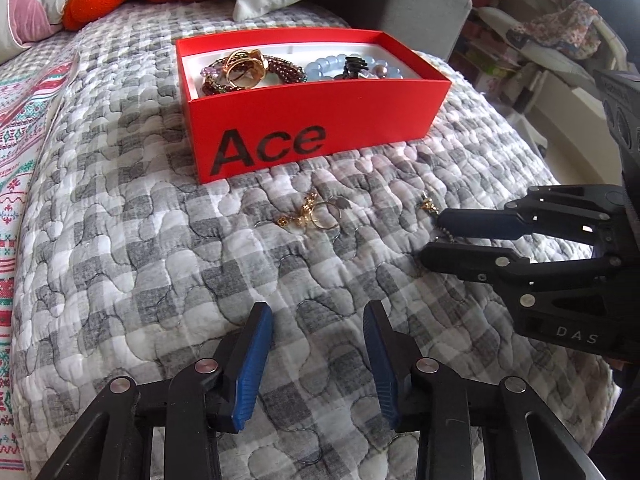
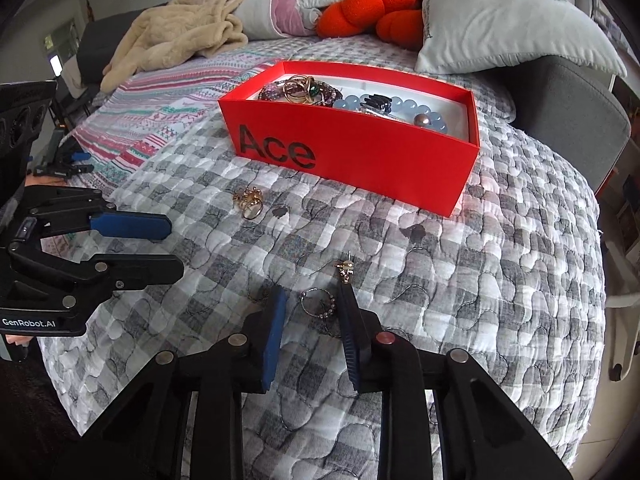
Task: Organize jewelry
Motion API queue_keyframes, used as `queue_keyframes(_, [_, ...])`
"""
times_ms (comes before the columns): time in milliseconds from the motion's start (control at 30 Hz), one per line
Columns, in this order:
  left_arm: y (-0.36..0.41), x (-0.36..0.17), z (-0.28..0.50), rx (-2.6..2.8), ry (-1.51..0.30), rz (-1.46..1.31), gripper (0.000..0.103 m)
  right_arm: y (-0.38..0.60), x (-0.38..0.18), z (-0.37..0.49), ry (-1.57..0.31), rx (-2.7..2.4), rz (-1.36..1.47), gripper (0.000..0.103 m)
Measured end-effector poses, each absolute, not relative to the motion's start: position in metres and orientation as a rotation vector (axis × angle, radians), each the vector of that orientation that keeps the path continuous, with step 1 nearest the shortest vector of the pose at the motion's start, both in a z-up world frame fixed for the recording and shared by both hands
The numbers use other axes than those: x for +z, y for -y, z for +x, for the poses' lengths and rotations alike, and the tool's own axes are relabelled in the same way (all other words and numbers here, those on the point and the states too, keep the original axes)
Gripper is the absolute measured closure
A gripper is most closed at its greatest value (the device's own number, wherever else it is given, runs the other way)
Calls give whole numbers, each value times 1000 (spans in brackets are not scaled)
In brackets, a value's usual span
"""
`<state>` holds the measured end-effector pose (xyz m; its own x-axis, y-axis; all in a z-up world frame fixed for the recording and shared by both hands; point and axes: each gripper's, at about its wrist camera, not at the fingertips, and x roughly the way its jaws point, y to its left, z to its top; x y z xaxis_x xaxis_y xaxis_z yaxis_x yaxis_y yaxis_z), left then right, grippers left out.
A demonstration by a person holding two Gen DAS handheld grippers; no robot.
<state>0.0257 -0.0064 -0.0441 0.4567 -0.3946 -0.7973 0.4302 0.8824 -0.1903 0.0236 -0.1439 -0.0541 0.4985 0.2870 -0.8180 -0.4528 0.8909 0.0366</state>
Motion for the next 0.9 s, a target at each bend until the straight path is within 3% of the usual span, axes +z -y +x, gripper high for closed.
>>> queue_keyframes(100, [11, -45, 30, -525, -976, 22, 69, 144, -53, 27, -954, 447, -185, 83])
queue_keyframes(267, [18, -47, 39, -547, -975, 2, 76, 151, -49, 25, -951, 448, -172, 83])
queue_keyframes(567, [38, -48, 52, -519, -962, 28, 77, 170, -41, 22, -941, 452, -132, 83])
queue_keyframes(900, [50, -32, 49, -495, -830, 264, 76, 184, -34, 22, -923, 455, -115, 83])
